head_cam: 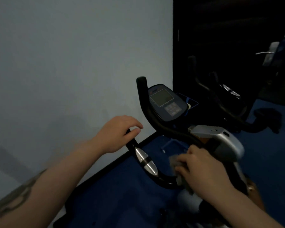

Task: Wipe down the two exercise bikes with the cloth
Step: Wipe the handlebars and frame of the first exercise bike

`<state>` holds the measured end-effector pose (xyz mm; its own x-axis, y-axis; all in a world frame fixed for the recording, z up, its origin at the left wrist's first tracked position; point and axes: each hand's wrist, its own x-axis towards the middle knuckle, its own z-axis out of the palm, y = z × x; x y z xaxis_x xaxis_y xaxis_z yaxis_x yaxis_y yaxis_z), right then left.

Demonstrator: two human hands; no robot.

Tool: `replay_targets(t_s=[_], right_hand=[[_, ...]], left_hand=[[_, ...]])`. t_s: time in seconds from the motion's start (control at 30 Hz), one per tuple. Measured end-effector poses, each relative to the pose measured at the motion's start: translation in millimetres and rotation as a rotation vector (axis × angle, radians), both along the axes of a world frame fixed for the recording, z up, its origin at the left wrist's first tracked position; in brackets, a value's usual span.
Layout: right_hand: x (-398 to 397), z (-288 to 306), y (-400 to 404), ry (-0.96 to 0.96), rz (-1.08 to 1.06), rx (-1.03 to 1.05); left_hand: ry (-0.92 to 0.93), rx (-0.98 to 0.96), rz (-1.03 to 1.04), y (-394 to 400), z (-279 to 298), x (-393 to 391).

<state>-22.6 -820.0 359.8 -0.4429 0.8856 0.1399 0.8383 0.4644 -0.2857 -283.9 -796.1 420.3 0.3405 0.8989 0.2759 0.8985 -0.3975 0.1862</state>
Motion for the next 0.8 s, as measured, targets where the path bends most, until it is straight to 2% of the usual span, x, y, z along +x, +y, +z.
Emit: replay_targets(t_s=[0.07, 0.17, 0.23, 0.37, 0.43, 0.53, 0.63, 0.8], right_hand=[[-9, -1, -6, 0.039, 0.017, -0.020], [-8, 2, -5, 0.088, -0.153, 0.008], [-21, 0, -17, 0.027, -0.237, 0.074], [-50, -6, -35, 0.026, -0.162, 0.162], [-37, -8, -27, 0.076, -0.276, 0.105], [-42, -12, -36, 0.084, -0.442, 0.201], [-79, -18, -58, 0.287, -0.428, 0.268], [-82, -31, -57, 0.600, -0.456, 0.256]], left_hand=[[0.009, 0.030, -0.052, 5, -4, -2], [-0.050, 0.071, -0.116, 6, -14, -9], [-0.114, 0.105, -0.146, 6, -19, -11], [-0.227, 0.175, -0.182, 11, -28, -12], [-0.245, 0.209, -0.199, 14, -31, -13], [-0.285, 0.264, -0.214, 15, -34, -13], [-0.305, 0.288, -0.220, 16, -37, -13], [-0.321, 0.270, -0.205, 13, -35, -12]])
